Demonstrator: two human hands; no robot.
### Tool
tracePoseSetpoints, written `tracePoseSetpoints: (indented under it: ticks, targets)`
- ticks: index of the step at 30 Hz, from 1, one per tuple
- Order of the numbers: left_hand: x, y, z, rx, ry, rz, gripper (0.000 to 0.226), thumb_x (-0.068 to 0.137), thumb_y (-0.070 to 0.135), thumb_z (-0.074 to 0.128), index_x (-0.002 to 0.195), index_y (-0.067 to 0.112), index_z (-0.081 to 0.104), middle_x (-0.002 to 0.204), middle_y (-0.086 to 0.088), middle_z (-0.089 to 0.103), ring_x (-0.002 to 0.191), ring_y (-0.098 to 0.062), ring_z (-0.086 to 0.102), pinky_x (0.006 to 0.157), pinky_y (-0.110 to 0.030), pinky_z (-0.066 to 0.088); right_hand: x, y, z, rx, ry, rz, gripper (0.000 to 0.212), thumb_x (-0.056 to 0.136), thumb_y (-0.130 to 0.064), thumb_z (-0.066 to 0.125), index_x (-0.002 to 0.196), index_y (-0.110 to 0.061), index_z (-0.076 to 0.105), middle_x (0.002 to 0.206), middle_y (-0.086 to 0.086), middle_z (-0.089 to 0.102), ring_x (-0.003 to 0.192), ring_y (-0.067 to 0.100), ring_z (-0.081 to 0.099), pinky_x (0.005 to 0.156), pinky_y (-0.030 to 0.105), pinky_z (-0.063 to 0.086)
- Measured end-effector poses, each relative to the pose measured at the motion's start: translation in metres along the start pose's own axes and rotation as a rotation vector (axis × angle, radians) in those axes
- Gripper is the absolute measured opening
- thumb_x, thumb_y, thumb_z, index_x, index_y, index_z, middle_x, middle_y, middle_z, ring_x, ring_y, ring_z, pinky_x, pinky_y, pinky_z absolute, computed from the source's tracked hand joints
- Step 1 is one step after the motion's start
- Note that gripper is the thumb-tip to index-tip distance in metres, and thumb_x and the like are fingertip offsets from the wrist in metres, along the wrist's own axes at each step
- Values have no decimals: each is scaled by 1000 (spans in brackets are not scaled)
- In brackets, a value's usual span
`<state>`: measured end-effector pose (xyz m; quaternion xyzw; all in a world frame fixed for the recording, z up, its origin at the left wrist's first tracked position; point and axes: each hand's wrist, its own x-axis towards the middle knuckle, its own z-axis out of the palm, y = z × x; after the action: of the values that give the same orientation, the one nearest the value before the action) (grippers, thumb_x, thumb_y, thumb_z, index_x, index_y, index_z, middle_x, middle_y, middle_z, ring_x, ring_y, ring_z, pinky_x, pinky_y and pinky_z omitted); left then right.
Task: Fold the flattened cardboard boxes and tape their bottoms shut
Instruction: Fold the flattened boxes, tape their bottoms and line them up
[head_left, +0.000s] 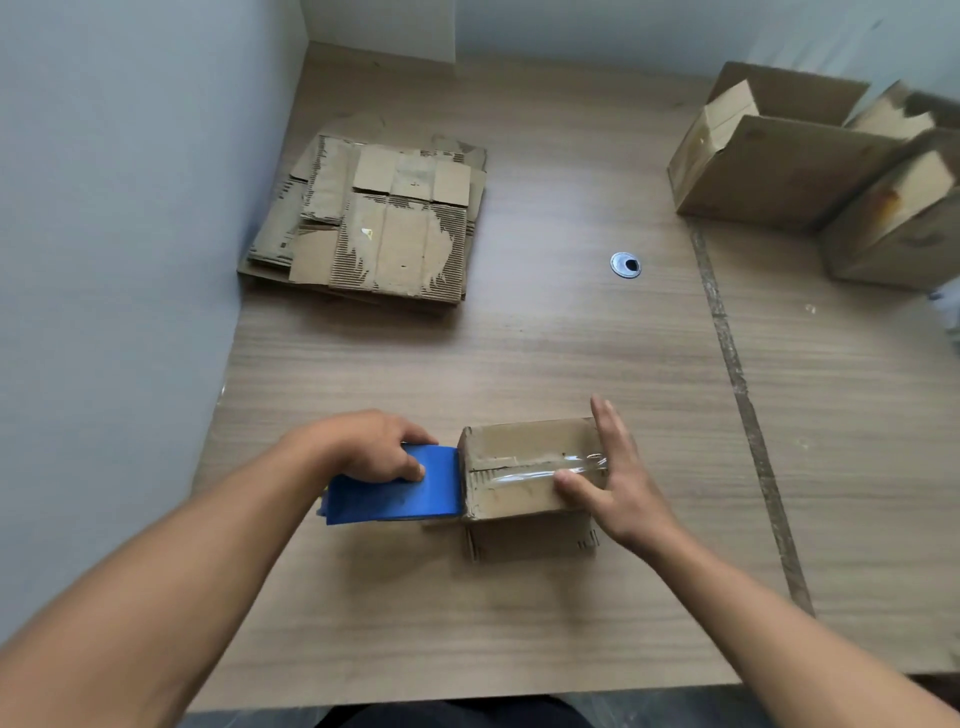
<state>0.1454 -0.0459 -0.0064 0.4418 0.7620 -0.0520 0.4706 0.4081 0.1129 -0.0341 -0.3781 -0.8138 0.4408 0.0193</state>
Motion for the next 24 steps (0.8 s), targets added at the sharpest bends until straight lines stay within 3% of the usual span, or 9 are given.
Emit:
tracePoseSetpoints:
  ticks: [4, 7, 11, 14, 18, 22, 24]
  targets:
    - [-7, 9, 7, 54, 76, -13, 51, 92, 40, 58, 143, 40, 47, 143, 8, 54, 126, -18, 51, 102, -32, 42, -11, -3, 27, 99, 221, 226, 102, 84, -43, 76, 158, -34, 8, 161, 6, 19, 147, 18, 21, 112, 26, 22]
    - [-9, 15, 12, 89, 107, -45, 54, 91, 42, 56, 143, 43, 45, 143, 7, 54, 126, -19, 51, 102, -34, 43, -7, -5, 29, 96, 180, 319, 104, 84, -47, 73, 159, -29, 4, 164, 6, 18, 151, 23, 15, 119, 35, 21]
    - [-11, 23, 15, 134, 129, -71, 56, 90, 43, 54, 145, 42, 43, 146, 6, 52, 127, -20, 50, 100, -34, 43, -1, -17, 33, -78, 143, 382, 129, 68, -71, 74, 158, -29, -8, 160, 5, 18, 148, 29, 19, 119, 43, 22]
    - [-13, 25, 15, 139, 139, -79, 57, 91, 43, 54, 146, 42, 42, 146, 5, 51, 128, -20, 50, 100, -33, 43, -1, -12, 33, 26, 190, 327, 114, 76, -55, 78, 159, -29, 5, 155, 10, 27, 145, 29, 27, 119, 39, 24]
    - [-16, 27, 16, 121, 144, -80, 56, 92, 42, 55, 146, 42, 43, 145, 4, 52, 126, -20, 50, 98, -31, 44, -1, 3, 26, 237, 267, 277, 80, 86, -27, 76, 153, -34, 33, 147, 4, 46, 136, 18, 42, 110, 22, 30]
    - [-18, 26, 18, 105, 151, -91, 55, 91, 42, 54, 145, 43, 44, 143, 3, 54, 123, -20, 52, 98, -34, 46, 2, 15, 24, 497, 299, 290, 58, 90, -16, 70, 136, -48, 53, 143, -11, 54, 127, 2, 51, 115, 31, 37]
    - [-18, 24, 20, 86, 158, -100, 55, 89, 44, 54, 144, 45, 44, 141, 5, 55, 120, -20, 53, 97, -36, 47, 5, 17, 21, 618, 283, 315, 50, 94, -10, 65, 132, -42, 59, 139, -10, 57, 113, -5, 56, 110, 27, 42]
